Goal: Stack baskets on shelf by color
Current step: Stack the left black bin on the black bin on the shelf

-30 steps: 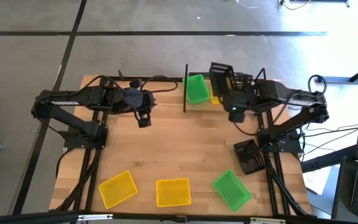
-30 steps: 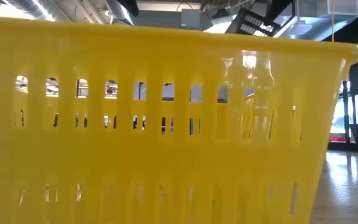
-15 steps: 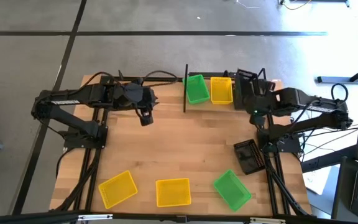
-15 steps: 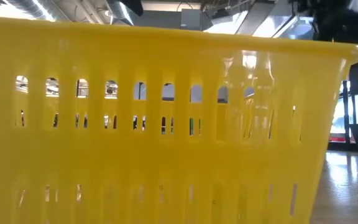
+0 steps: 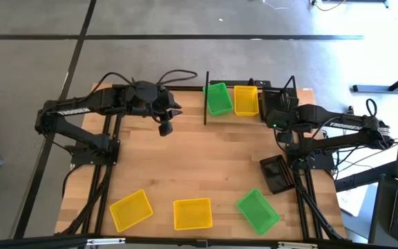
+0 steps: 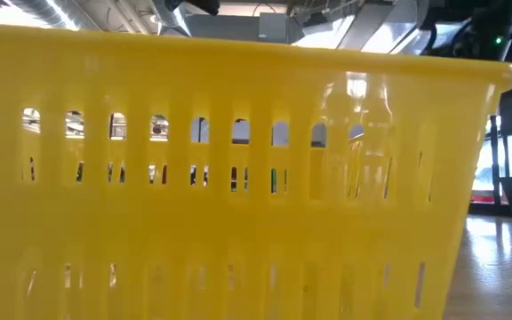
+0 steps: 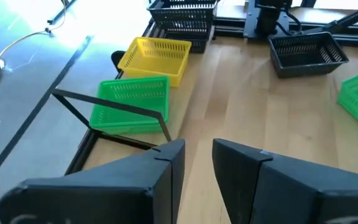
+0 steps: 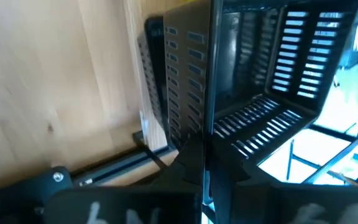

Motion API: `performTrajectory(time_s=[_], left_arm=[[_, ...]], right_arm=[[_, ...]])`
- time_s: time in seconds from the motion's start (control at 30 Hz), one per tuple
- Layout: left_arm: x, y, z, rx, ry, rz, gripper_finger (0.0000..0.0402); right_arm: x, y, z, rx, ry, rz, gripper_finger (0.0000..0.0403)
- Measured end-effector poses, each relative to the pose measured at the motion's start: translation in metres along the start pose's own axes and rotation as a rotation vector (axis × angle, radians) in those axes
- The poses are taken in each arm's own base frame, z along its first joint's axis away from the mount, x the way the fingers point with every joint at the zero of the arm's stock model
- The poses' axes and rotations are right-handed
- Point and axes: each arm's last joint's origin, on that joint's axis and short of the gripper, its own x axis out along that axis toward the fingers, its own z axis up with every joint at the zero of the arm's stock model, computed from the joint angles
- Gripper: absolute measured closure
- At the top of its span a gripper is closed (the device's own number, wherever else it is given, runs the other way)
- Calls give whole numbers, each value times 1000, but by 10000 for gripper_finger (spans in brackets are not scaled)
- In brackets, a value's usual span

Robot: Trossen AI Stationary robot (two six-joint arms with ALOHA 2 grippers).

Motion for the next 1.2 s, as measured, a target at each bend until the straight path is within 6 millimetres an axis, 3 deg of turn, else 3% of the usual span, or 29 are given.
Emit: performTrajectory(time_s=[0.57, 1.2], left_arm=[[0, 0, 0, 6, 1, 0, 327], [0, 0, 0, 8, 3, 0, 327]], right_arm=[[16, -8, 2, 19, 11, 6, 386], [18, -10, 2, -40, 7, 33, 376]])
